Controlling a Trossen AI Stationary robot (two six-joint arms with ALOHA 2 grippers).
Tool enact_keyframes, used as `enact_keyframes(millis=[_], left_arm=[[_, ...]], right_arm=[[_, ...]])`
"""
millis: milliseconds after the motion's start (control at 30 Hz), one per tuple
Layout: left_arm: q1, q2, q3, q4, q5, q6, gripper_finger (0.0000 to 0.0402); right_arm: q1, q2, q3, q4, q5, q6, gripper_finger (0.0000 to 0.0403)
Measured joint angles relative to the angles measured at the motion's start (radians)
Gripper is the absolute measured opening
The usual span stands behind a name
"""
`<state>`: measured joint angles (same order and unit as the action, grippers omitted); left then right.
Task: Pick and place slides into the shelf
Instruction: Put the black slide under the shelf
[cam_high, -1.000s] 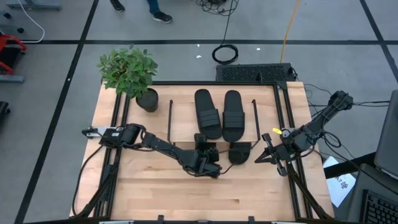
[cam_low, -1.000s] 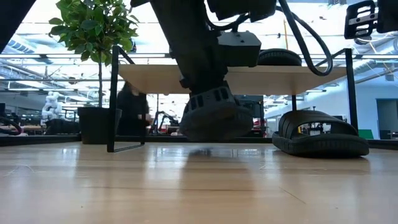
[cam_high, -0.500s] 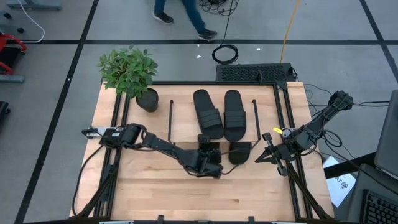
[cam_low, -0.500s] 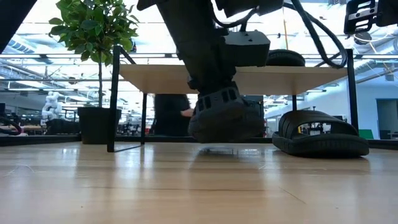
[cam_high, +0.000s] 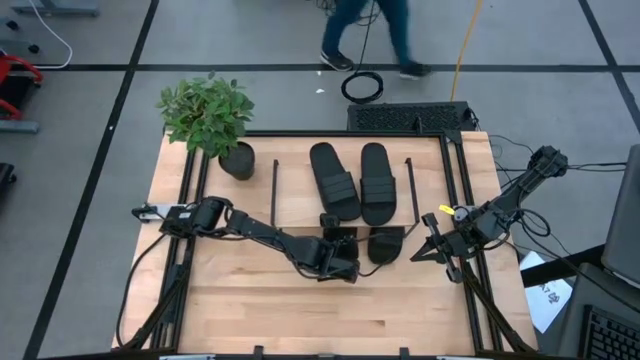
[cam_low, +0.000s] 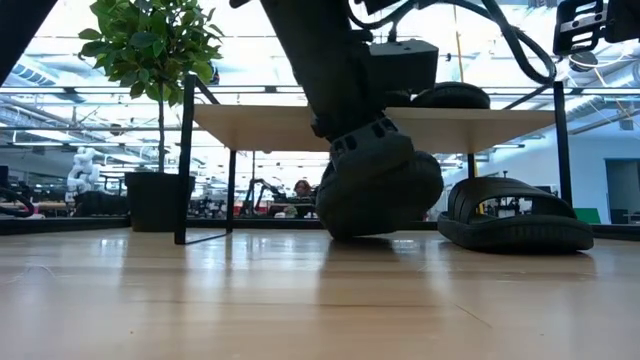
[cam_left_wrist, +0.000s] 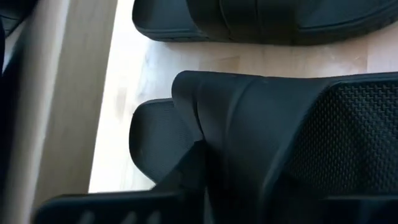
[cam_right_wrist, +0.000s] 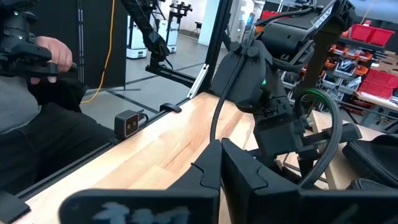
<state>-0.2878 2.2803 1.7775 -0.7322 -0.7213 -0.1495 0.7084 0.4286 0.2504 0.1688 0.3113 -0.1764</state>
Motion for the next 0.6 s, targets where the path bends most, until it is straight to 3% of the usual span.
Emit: enact_keyframes(millis=[300, 600], left_arm=[[-0.017, 0.003, -0.001, 0.027, 0.007, -0.010, 0.0182], [-0.029, 0.012, -0.007, 0.044, 0.092, -0.024, 0.0213]], right_arm=[[0.000, 0.000, 0.000, 0.000, 0.000, 0.007, 0.0000], [0.000, 0.000, 0.000, 0.000, -0.001, 0.008, 0.0000]])
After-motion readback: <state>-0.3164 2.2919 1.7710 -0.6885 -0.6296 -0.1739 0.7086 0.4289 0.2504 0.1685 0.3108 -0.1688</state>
